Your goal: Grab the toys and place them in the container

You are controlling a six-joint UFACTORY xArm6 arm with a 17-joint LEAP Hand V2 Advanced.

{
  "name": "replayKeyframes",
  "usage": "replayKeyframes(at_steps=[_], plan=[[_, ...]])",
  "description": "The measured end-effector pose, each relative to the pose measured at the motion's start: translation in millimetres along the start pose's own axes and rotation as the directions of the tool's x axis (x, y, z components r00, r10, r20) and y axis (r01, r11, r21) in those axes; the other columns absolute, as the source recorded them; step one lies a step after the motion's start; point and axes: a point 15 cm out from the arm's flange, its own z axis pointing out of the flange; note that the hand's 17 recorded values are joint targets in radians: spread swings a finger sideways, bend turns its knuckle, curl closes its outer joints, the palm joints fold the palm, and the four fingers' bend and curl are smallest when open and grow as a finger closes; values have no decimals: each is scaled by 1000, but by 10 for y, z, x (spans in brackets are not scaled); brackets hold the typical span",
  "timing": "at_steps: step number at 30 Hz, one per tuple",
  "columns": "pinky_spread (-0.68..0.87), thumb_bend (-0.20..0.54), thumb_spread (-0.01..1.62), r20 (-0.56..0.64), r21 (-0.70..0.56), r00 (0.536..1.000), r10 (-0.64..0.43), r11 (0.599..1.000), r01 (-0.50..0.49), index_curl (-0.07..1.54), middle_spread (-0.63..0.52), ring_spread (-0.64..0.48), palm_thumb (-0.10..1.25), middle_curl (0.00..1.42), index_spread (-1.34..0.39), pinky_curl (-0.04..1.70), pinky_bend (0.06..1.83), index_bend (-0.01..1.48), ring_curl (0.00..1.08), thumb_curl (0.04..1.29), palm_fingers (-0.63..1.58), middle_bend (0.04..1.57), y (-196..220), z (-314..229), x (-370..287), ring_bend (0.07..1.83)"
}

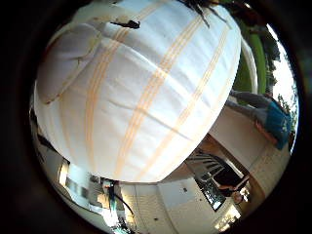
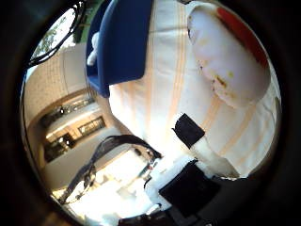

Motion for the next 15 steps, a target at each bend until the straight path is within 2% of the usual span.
replayKeyframes(at_steps=[2,3,4,6,7,11,15], plan=[[454,-15,1150,-26,-18,1000,8,1000,-8,277,46,277,629,324,-145,193,654,183,333,306,367,208,32,15,56,481],[455,-14,1154,-39,-27,999,13,1000,-14,274,42,276,635,325,-139,183,652,177,328,308,387,207,49,19,83,491],[464,-15,1153,-45,-31,999,13,999,-14,276,24,262,646,343,-143,189,694,171,354,312,565,251,58,20,97,572],[463,-13,1154,-49,-28,999,12,1000,-14,262,6,237,660,361,-160,180,709,157,367,316,731,306,59,3,94,655],[449,-8,1153,-52,-24,999,12,1000,-14,232,-12,215,684,409,-204,201,800,100,403,326,1023,443,61,-16,92,796],[423,0,1147,-60,-4,998,14,1000,-14,210,-65,120,775,563,-309,277,918,129,566,362,1075,729,104,-126,71,1098],[371,24,1126,-69,40,997,23,999,-20,211,-118,34,907,684,-434,390,1199,252,657,419,1153,908,150,-272,28,1188]])
